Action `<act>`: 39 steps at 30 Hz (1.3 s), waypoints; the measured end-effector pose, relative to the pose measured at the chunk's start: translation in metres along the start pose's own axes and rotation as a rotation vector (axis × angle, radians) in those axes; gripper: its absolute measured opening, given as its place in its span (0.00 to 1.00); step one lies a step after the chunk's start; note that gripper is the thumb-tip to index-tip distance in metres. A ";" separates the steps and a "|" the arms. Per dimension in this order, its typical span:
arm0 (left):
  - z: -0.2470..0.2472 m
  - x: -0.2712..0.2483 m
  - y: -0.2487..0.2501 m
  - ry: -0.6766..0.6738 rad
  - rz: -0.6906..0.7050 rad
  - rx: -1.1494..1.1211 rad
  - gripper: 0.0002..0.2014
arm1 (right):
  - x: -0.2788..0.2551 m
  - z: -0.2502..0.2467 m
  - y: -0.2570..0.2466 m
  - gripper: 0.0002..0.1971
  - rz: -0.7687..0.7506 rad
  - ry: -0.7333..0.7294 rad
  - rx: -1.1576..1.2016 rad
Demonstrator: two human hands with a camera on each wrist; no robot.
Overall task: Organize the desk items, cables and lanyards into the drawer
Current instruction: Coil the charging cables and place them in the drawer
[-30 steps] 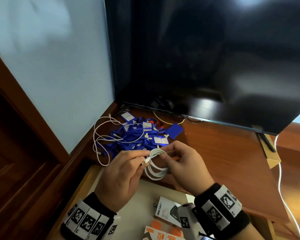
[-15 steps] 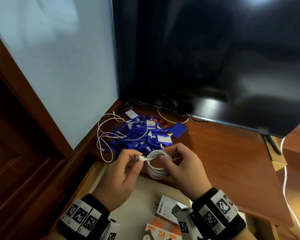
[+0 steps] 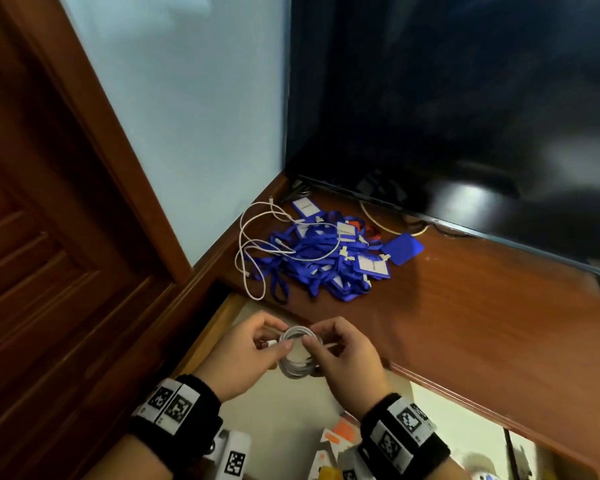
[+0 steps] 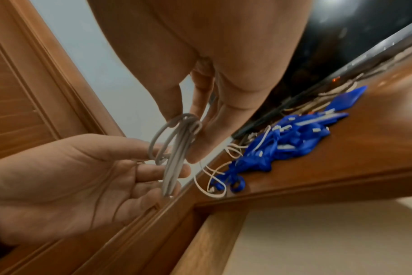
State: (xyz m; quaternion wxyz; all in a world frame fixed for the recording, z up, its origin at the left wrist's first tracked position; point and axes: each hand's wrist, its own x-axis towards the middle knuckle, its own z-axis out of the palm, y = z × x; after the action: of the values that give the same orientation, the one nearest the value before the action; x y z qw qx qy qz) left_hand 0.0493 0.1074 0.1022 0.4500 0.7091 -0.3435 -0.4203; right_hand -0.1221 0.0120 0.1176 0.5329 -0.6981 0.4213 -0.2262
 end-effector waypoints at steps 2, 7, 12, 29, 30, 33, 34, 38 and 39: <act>-0.012 0.006 -0.020 0.009 -0.045 0.077 0.09 | 0.005 0.015 0.011 0.02 0.039 -0.076 -0.035; -0.033 0.026 -0.066 -0.091 -0.128 0.516 0.09 | 0.011 0.039 0.047 0.10 0.128 -0.242 -0.280; -0.036 0.053 -0.104 -0.270 -0.275 0.920 0.10 | 0.010 0.036 0.061 0.10 0.190 -0.257 -0.381; -0.038 0.074 -0.126 -0.788 -0.462 1.367 0.17 | 0.002 0.018 0.086 0.11 0.229 -0.291 -0.444; -0.040 0.073 -0.123 -0.782 -0.452 1.367 0.17 | 0.004 0.019 0.084 0.11 0.223 -0.296 -0.447; -0.048 0.070 -0.117 -0.721 -0.429 1.335 0.19 | 0.013 0.021 0.077 0.10 0.185 -0.310 -0.468; -0.051 0.068 -0.112 -0.682 -0.432 1.294 0.21 | 0.017 0.022 0.074 0.10 0.167 -0.314 -0.479; -0.070 0.062 -0.094 -0.382 -0.358 1.055 0.16 | 0.038 0.027 0.059 0.10 0.118 -0.330 -0.489; -0.076 0.059 -0.090 -0.293 -0.335 0.968 0.13 | 0.044 0.029 0.055 0.09 0.105 -0.334 -0.491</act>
State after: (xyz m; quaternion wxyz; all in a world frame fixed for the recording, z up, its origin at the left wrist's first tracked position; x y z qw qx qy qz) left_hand 0.1523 0.1149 0.0202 -0.0547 0.8147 -0.4394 -0.3745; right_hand -0.0954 -0.0123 0.0506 0.4210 -0.8109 0.4054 0.0280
